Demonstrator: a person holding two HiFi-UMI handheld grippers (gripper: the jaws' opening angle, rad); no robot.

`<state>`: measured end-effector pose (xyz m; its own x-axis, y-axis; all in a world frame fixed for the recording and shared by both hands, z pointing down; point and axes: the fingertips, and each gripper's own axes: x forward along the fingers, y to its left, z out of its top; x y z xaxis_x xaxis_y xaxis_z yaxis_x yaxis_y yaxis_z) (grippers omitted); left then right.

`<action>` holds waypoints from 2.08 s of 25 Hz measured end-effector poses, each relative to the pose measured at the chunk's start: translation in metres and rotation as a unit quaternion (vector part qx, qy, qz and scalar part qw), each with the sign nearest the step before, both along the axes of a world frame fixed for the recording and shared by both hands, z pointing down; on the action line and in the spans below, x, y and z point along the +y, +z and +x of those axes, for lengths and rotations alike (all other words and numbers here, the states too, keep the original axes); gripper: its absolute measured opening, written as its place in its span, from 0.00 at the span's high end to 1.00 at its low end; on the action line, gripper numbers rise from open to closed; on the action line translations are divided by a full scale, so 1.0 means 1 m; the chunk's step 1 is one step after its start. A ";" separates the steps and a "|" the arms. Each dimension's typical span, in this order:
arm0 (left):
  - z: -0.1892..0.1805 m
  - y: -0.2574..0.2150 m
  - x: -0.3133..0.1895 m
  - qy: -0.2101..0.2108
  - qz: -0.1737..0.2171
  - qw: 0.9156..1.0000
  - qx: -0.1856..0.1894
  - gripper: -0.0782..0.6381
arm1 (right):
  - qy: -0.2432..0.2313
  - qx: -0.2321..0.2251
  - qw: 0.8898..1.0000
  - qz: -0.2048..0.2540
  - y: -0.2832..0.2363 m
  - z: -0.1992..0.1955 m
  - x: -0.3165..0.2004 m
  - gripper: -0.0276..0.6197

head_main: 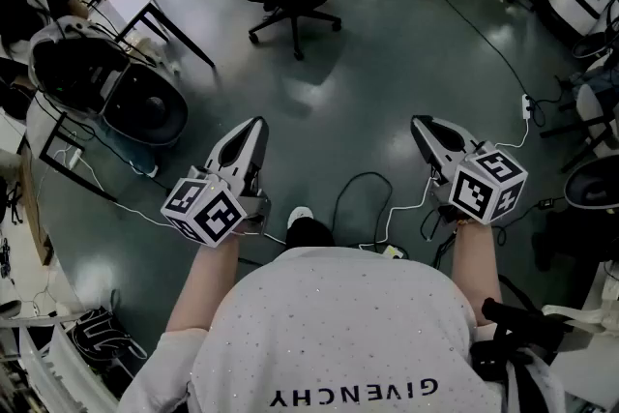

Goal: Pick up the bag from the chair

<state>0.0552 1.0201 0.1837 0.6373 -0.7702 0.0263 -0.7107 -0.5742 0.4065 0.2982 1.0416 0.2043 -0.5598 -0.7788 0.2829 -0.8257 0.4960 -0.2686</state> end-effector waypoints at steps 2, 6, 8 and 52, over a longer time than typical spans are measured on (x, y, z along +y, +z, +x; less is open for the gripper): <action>0.000 -0.003 0.000 0.004 -0.004 1.000 0.005 0.89 | 0.002 0.001 1.000 -0.003 0.000 0.000 0.000 0.95; -0.001 -0.006 -0.002 0.010 -0.004 1.000 0.007 0.89 | 0.004 -0.001 1.000 -0.009 0.004 -0.001 -0.001 0.95; -0.002 -0.008 -0.005 0.010 -0.002 1.000 0.011 0.89 | 0.003 -0.001 1.000 -0.014 0.009 -0.002 -0.004 0.95; -0.062 0.029 -0.508 0.036 -0.033 0.998 -0.032 0.89 | 0.190 -0.110 0.975 -0.016 -0.017 -0.027 -0.426 0.95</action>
<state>-0.0068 0.5119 0.2129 0.6868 -0.7173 0.1176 -0.6939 -0.5989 0.3999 0.2709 0.6152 0.1873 -0.2828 -0.9348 0.2151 -0.8687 0.1545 -0.4707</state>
